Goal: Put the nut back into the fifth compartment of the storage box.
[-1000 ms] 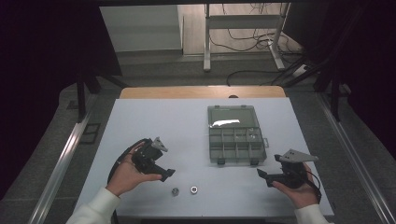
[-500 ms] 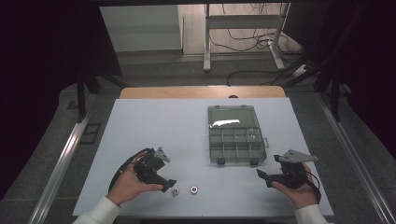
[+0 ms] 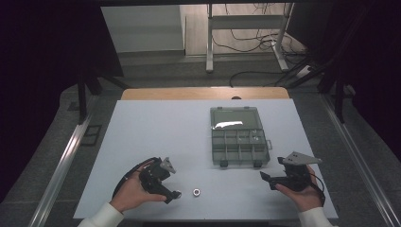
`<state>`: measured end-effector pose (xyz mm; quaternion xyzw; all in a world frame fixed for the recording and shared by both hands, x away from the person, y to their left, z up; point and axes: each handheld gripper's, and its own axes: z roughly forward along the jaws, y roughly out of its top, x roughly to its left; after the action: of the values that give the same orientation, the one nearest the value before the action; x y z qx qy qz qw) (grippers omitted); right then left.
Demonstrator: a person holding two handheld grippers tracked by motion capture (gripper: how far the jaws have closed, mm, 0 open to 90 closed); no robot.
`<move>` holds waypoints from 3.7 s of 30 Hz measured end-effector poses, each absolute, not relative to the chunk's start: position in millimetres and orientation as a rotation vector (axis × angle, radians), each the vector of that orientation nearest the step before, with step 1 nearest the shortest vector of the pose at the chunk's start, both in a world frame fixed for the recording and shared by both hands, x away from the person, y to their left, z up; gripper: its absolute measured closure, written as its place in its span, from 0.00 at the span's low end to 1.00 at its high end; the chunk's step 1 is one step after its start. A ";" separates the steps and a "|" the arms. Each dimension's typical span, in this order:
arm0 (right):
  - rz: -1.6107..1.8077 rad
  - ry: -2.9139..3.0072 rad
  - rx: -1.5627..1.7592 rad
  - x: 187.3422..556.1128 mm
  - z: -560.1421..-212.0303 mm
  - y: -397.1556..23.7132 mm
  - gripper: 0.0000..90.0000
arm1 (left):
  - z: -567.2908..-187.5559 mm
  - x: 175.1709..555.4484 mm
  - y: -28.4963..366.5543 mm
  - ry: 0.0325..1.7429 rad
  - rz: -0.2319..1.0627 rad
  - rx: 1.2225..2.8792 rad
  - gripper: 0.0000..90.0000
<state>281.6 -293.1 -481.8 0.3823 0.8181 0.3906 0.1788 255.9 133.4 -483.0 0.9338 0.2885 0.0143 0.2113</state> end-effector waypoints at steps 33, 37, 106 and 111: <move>1.097 2.320 1.076 281.9 -482.5 -292.6 0.12 | -510.3 255.8 110.4 0.671 -0.001 2.707 0.54; 1.096 2.320 1.076 281.8 -482.5 -292.7 0.12 | -509.8 256.5 109.7 0.669 0.027 2.716 0.65; 1.093 2.318 1.082 282.0 -483.2 -293.0 0.12 | -454.3 296.0 88.0 0.635 0.066 2.600 0.78; 1.091 2.320 1.080 282.3 -483.2 -293.2 0.12 | -451.1 302.9 79.4 0.632 0.069 2.598 0.78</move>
<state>282.3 -293.2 -483.2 0.3821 0.8205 0.3857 0.1787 302.9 79.4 -451.1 0.9451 0.2297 0.0252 0.2312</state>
